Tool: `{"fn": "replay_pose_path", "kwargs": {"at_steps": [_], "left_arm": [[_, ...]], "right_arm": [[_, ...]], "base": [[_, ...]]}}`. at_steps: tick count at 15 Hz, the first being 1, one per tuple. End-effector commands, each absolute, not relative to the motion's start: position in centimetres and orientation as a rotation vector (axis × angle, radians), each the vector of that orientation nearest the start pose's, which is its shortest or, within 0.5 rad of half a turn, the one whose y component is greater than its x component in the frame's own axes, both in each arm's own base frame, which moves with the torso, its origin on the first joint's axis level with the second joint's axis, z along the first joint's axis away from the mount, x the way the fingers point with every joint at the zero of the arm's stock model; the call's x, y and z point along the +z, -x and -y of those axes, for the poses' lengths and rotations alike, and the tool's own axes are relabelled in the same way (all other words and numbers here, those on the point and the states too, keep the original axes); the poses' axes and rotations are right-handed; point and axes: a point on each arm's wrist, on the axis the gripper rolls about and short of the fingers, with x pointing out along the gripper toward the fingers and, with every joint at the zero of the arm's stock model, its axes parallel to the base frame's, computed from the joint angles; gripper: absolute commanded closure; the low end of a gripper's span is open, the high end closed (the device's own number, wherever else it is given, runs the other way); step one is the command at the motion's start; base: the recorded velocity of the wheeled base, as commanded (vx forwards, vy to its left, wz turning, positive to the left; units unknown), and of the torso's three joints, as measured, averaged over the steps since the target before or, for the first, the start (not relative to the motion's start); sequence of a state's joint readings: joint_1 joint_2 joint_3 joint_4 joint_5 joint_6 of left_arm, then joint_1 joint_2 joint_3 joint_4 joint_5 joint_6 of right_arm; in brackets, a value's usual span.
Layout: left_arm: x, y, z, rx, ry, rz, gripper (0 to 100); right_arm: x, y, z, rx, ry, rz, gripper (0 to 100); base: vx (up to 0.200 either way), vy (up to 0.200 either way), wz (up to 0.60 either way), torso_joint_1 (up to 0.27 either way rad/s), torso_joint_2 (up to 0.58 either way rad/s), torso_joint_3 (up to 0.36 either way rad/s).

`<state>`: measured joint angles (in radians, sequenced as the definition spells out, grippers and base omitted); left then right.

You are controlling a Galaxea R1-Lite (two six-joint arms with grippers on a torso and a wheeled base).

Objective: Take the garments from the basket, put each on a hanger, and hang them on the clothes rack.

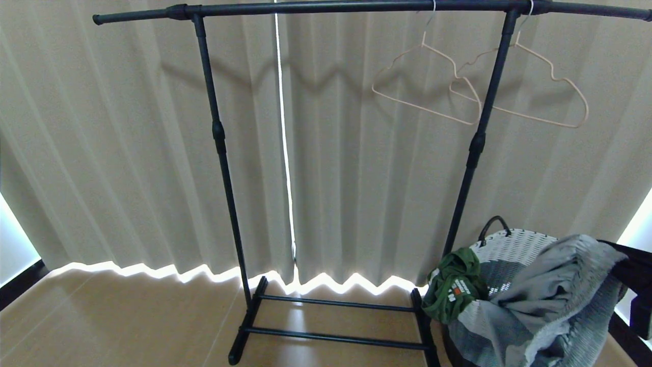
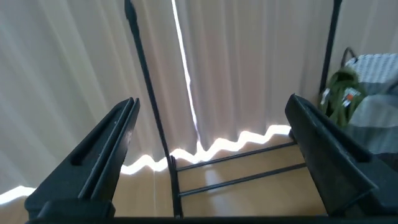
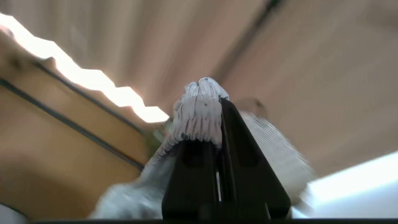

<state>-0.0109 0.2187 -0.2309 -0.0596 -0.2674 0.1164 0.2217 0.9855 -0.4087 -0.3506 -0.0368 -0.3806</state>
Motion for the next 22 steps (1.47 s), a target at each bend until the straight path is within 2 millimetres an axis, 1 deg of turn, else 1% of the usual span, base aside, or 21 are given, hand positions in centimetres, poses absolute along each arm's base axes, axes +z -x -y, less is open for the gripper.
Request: {"fn": "replay_pose_path", "kwargs": {"at_steps": [1,2,3,4,6,7,9,10,11,12,13,14,15,16,17,18,20,21,22], "left_arm": [[20.9,-3.9,0.9,-0.352,-0.096,0.005,0],[21.7,-5.2,1.1,-0.368,-0.074,0.009,0],[22.6,-7.1,1.5,-0.393,-0.049,-0.002,0],[23.2,-9.8,2.3,-0.439,-0.032,-0.03,0],[23.7,-13.0,3.8,-0.47,-0.016,-0.057,0],[23.5,-15.3,5.6,-0.48,-0.003,-0.08,0],[22.4,-17.4,9.0,-0.512,0.035,-0.113,0],[21.4,-18.1,11.3,-0.542,0.035,-0.139,0],[20.3,-18.6,13.6,-0.58,0.025,-0.175,0],[19.9,-18.7,14.2,-0.59,0.023,-0.184,0],[18.7,-18.9,16.5,-0.623,0.028,-0.207,0],[18.1,-18.7,18.5,-0.653,0.06,-0.201,0],[17.3,-18.0,20.3,-0.705,0.094,-0.218,0],[16.5,-17.1,21.6,-0.747,0.097,-0.249,0],[16.4,-17.0,21.8,-0.751,0.098,-0.254,0],[14.6,-16.3,23.9,-0.747,0.079,-0.309,0],[12.7,-16.5,25.4,-0.751,0.041,-0.357,0],[12.5,-16.4,25.6,-0.757,0.039,-0.358,0],[12.0,-16.1,26.4,-0.781,0.039,-0.358,0]], "right_arm": [[21.4,-14.2,-4.8,0.322,0.303,-0.17,100],[21.9,-14.7,-5.3,0.334,0.243,-0.173,100],[22.4,-15.4,-5.7,0.345,0.175,-0.177,100],[22.8,-16.0,-6.0,0.386,0.115,-0.182,100],[23.6,-16.5,-6.3,0.416,0.072,-0.169,100],[24.2,-16.8,-6.6,0.431,0.047,-0.151,100],[25.0,-16.7,-7.3,0.47,0.018,-0.131,100],[25.3,-16.5,-7.7,0.491,0.002,-0.122,100],[25.5,-16.3,-8.1,0.531,-0.011,-0.118,100],[25.6,-16.3,-8.2,0.547,-0.015,-0.115,100],[26.0,-16.1,-8.6,0.586,-0.042,-0.108,100],[26.7,-16.0,-8.8,0.614,-0.08,-0.094,100],[27.4,-15.8,-8.9,0.632,-0.108,-0.079,100],[27.7,-15.8,-8.9,0.643,-0.113,-0.069,100],[27.8,-15.7,-8.9,0.646,-0.114,-0.066,100],[27.9,-15.6,-8.9,0.673,-0.116,-0.065,100],[28.2,-15.6,-9.0,0.698,-0.118,-0.053,100],[28.3,-15.6,-9.0,0.701,-0.119,-0.053,100],[28.6,-15.6,-9.1,0.714,-0.122,-0.044,100]], "base": [[0.0,0.0,0.0,0.0,0.0,0.0],[0.0,0.0,0.0,0.0,0.0,0.0],[0.0,0.0,0.0,0.0,0.0,0.0],[0.0,0.0,0.0,0.0,0.0,0.0],[0.0,0.0,0.0,0.0,0.0,0.0],[0.0,0.0,0.0,0.0,0.0,0.0],[0.0,0.0,0.0,0.0,0.0,0.0],[0.0,0.0,0.0,0.0,0.0,0.0],[0.0,0.0,0.0,0.0,0.0,0.0],[0.0,0.0,0.0,0.0,0.0,0.0],[0.0,0.0,0.0,0.0,0.0,0.0],[0.0,0.0,0.0,0.0,0.0,0.0],[0.0,0.0,0.0,0.0,0.0,0.0],[0.0,0.0,0.0,0.0,0.0,0.0],[0.0,0.0,0.0,0.0,0.0,0.0],[0.0,0.0,0.0,0.0,0.0,0.0],[0.0,0.0,0.0,0.0,0.0,0.0],[0.0,0.0,0.0,0.0,0.0,0.0],[0.0,0.0,0.0,0.0,0.0,0.0]]}}
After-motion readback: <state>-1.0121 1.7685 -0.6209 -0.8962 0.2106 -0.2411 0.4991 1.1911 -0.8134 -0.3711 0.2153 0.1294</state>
